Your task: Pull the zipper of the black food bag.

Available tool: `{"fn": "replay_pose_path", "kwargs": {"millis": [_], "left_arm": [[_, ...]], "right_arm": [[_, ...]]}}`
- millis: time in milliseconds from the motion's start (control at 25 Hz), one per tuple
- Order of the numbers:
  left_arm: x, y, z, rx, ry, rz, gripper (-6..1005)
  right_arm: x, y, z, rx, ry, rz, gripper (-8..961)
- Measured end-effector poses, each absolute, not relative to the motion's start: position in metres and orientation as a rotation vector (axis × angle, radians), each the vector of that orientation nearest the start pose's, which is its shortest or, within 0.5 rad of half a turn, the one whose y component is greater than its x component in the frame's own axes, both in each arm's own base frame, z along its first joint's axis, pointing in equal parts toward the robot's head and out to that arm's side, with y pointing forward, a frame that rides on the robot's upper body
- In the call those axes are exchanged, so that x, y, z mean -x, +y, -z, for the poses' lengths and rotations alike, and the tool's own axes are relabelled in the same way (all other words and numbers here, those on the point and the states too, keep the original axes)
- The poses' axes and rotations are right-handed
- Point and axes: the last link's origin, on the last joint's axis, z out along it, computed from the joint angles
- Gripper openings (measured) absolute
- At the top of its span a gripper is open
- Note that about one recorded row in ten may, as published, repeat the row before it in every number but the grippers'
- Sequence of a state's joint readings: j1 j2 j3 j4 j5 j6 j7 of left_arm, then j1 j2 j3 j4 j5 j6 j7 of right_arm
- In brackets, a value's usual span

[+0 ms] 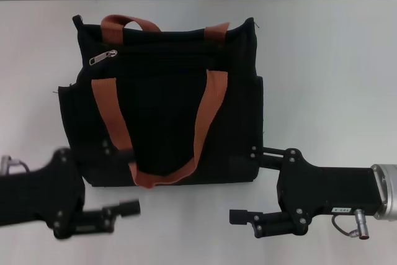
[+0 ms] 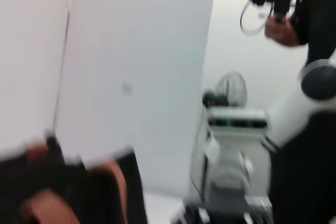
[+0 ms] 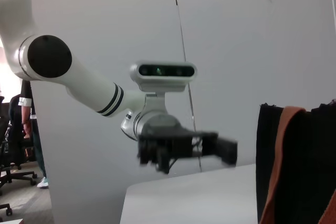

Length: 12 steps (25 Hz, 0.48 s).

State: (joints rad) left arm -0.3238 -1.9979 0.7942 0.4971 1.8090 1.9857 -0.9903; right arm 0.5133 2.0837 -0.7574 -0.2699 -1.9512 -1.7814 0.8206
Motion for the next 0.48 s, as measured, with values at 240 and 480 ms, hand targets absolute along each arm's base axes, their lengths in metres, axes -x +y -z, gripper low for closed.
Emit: {"fn": "replay_pose_path", "kwargs": {"millis": [240, 480], "left_arm": [[0.281, 0.238, -0.041, 2.552, -0.185, 1.285, 756], [0.292, 0.252, -0.075, 2.269, -0.173, 1.288, 756]], "right_arm": [[-0.254, 0.246, 0.056, 2.908, 0.218, -1.105, 813], [-0.254, 0.245, 0.056, 2.908, 0.220, -1.108, 813]]}}
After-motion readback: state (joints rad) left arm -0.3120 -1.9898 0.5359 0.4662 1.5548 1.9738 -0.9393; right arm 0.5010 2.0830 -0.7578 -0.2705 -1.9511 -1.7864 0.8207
